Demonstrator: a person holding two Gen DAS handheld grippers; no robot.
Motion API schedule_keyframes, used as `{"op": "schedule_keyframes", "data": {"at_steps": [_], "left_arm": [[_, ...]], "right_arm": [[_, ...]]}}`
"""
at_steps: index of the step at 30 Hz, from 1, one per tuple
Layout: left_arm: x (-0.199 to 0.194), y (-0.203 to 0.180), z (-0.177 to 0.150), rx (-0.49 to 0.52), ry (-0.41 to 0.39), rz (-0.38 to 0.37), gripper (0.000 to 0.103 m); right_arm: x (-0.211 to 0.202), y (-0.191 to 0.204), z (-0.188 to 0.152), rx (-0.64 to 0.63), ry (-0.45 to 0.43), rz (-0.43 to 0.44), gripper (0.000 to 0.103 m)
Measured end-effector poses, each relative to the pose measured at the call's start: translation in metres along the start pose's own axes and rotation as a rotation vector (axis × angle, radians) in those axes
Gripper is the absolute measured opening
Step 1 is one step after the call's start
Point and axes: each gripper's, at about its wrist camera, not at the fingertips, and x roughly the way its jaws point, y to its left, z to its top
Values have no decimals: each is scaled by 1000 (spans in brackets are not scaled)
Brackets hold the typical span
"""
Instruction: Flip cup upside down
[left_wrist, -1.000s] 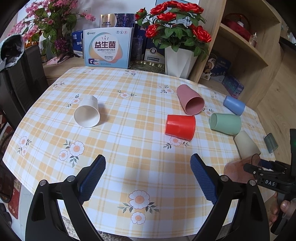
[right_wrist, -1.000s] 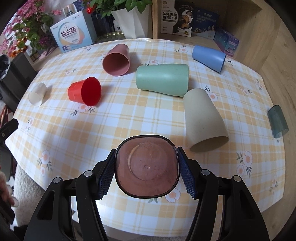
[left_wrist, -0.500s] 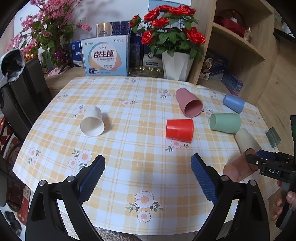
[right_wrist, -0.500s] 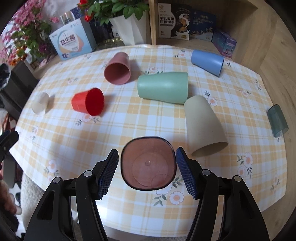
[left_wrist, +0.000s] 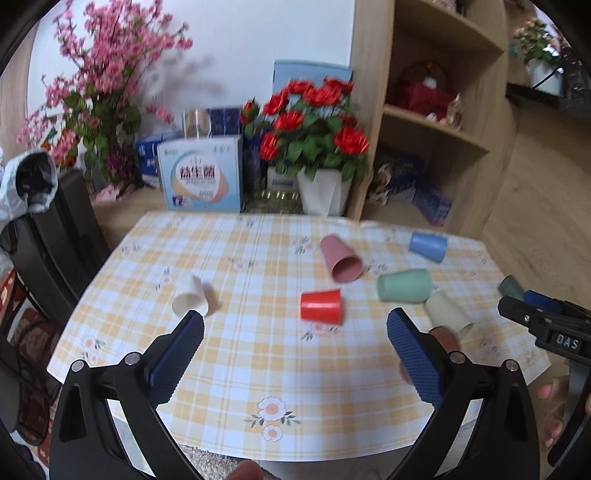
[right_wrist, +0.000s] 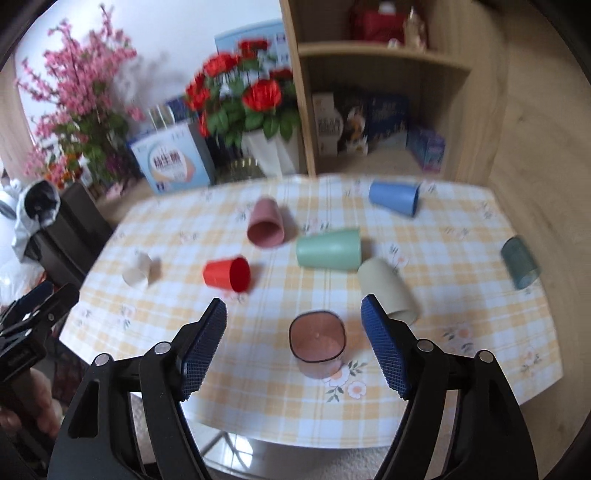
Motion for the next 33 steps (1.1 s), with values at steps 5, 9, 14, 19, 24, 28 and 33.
{"op": "schedule_keyframes", "data": {"at_steps": [5,9,14,19,24,28,33], "left_arm": [[-42,-16,16,29,-83,-34,97],[-67,-26,22,44,-132,-59,97],[-93,-38,23,74,-190,-53,97],[-105,-45,21,84,-211,-43,97],[-111,-51,14,88,-218,-49,97],[-114,-54,11,94,-223,-43,97],[-116,-53,8,91,-232,-23,97]], "right_arm": [[-50,0,4,-7,-87,-49,90],[-78,-5,2,12,-136,-29,90],[-102,-7,-4,19,-177,-23,90],[-128,-7,-8,20,-247,-38,90],[-140,-5,-15,15,-283,-52,90],[-143,-4,-21,16,-289,-63,90],[-144,-3,-25,12,-290,-78,90]]}}
